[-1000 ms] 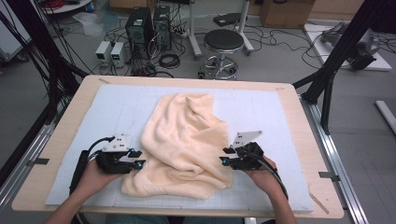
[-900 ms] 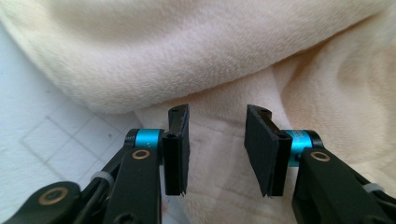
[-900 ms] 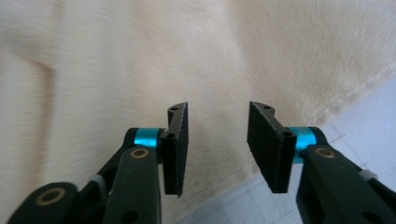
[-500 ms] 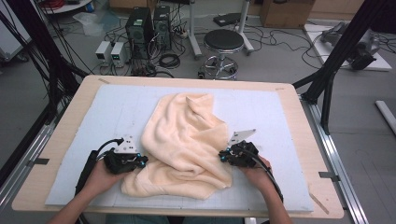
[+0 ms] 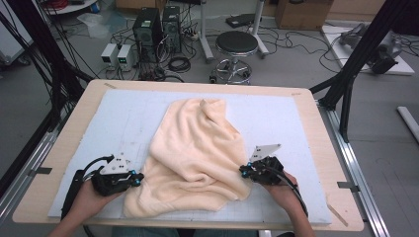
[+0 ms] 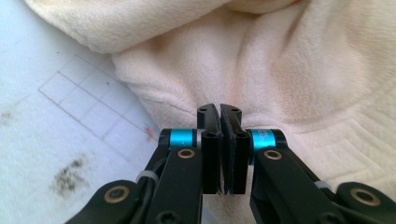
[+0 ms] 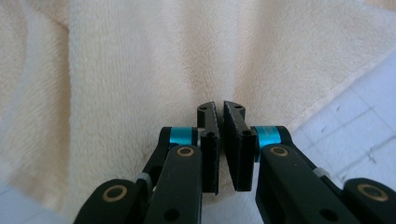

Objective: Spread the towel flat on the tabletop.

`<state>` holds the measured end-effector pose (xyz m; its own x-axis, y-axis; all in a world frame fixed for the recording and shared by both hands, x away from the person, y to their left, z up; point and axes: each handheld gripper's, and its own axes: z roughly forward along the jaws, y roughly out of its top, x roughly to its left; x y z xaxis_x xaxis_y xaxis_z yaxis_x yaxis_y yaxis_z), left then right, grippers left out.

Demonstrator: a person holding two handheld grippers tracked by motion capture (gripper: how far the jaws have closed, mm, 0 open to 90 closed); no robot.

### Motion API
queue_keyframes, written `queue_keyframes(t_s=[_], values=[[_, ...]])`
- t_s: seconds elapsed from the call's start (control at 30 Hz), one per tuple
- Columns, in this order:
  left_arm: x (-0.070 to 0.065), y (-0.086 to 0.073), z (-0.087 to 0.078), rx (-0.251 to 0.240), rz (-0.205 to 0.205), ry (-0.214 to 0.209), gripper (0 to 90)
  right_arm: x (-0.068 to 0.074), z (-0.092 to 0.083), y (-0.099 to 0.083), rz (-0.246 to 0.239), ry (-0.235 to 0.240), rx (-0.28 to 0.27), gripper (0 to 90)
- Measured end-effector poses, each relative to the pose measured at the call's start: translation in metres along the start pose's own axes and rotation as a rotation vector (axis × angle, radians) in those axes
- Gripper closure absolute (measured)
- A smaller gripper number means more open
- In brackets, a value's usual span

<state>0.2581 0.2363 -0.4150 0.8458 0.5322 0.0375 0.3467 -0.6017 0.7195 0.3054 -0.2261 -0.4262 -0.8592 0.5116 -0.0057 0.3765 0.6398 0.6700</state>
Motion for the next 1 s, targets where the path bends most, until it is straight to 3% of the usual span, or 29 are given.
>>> queue_keyframes(t_s=[0.23, 0.47, 0.57, 0.67, 0.87, 0.9, 1.0], values=[[-0.022, -0.012, -0.018, -0.008, 0.010, -0.022, 86.6, 0.005, -0.004, -0.004, -0.010, 0.001, -0.007, 83.8], [-0.012, 0.005, -0.020, -0.069, 0.003, -0.036, 72.0, 0.005, -0.011, 0.006, -0.018, 0.029, -0.061, 73.8], [-0.002, 0.019, -0.007, -0.089, 0.015, -0.027, 68.2, 0.004, -0.008, 0.010, -0.018, 0.028, -0.058, 70.1], [0.006, 0.029, 0.014, -0.080, 0.015, -0.041, 64.9, 0.000, -0.002, 0.011, -0.015, 0.012, -0.047, 66.7], [0.020, 0.031, 0.054, 0.020, -0.034, -0.074, 61.0, -0.009, 0.008, 0.011, 0.018, 0.012, -0.025, 63.6], [0.020, 0.029, 0.057, 0.020, -0.019, -0.072, 62.8, -0.010, 0.009, 0.011, 0.018, 0.011, -0.023, 63.4], [0.019, 0.028, 0.055, 0.024, -0.020, -0.075, 79.8, -0.011, 0.015, 0.010, 0.016, 0.008, -0.006, 62.5]])
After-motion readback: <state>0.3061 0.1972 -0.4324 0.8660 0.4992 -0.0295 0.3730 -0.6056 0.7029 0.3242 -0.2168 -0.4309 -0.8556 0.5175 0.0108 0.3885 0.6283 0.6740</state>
